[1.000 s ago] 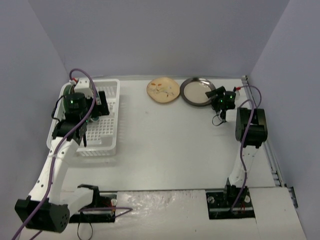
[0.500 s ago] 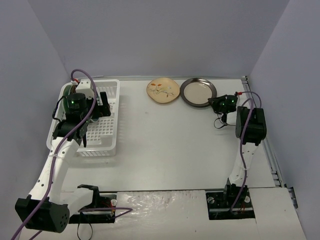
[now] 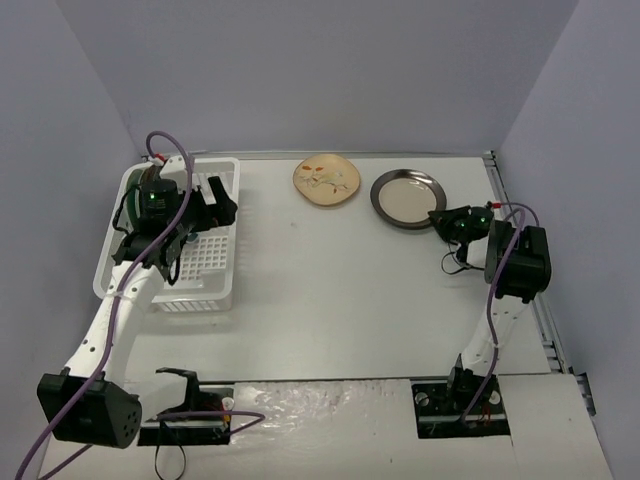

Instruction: Load the plates into the dish rack

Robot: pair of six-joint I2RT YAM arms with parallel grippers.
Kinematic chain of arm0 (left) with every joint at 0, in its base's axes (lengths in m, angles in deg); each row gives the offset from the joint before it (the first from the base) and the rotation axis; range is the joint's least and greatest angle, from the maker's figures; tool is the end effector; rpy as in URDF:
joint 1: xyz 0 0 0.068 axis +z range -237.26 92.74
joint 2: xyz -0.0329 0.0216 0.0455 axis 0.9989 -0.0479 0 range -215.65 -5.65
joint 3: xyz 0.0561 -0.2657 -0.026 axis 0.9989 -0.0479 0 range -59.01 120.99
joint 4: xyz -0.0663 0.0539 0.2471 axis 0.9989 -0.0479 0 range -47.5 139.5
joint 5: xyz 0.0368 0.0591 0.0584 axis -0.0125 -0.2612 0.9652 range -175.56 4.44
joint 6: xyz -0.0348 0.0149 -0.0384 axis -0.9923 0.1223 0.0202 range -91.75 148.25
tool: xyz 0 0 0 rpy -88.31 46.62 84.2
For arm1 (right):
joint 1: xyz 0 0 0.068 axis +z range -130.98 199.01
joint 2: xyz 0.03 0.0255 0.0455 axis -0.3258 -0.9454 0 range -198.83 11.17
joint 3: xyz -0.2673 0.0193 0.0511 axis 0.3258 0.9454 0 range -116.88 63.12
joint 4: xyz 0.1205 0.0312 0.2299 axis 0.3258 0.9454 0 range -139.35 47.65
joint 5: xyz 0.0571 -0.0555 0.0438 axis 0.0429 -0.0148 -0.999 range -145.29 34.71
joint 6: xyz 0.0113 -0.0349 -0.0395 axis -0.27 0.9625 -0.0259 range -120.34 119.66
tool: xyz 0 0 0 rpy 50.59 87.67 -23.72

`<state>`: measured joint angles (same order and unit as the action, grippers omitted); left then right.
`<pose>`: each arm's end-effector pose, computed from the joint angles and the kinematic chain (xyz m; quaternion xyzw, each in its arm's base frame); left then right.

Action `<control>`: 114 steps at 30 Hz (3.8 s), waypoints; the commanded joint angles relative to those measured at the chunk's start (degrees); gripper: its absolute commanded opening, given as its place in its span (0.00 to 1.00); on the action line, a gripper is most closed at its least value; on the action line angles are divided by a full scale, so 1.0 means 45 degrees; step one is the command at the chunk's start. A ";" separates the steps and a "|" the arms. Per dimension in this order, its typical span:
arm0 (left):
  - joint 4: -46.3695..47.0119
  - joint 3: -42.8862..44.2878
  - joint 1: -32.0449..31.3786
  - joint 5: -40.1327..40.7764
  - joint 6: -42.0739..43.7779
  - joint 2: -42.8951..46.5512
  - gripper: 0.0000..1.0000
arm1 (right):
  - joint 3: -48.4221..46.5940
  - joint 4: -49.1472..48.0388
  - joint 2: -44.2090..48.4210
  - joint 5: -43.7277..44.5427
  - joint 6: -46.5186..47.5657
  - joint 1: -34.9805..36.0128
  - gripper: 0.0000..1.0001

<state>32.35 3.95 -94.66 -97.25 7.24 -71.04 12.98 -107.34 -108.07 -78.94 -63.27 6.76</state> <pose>0.2568 -0.0406 0.3665 -0.0380 0.8140 -0.2214 0.5356 0.3910 -0.0704 0.1159 0.3579 0.6784 0.4092 0.4943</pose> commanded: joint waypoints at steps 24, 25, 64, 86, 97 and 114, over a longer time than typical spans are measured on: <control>0.2804 0.2849 -0.2844 -0.2427 -0.4081 -0.2791 0.97 | 0.0278 -0.2093 0.7628 -0.3302 -0.1519 0.5027 0.00; 0.2646 0.2808 -0.2848 -0.2376 -0.4100 -0.2840 0.97 | 0.0256 -0.2082 0.7677 -0.3356 -0.1447 0.5244 0.00; 0.0321 0.4090 -0.2829 -0.0886 -0.1892 -0.1525 0.00 | 0.0343 0.1198 0.7765 -0.3439 0.1927 0.6279 0.98; -0.0753 0.8078 -0.2493 1.0276 0.8361 -0.2607 0.00 | 0.0480 0.5661 0.9466 -0.2852 0.5254 0.4638 1.00; 0.0778 0.7520 -0.1350 1.0609 0.8532 -0.5029 0.00 | 0.0643 0.5864 0.9614 -0.3073 0.5438 0.4479 1.00; 0.1849 0.5843 -0.0661 0.9736 0.7645 -0.6206 0.00 | 0.1129 0.5542 0.9528 -0.3456 0.5333 0.4209 1.00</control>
<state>32.11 28.93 -98.44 -54.02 43.46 -102.10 18.46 -77.40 -66.10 -92.48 -39.45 26.11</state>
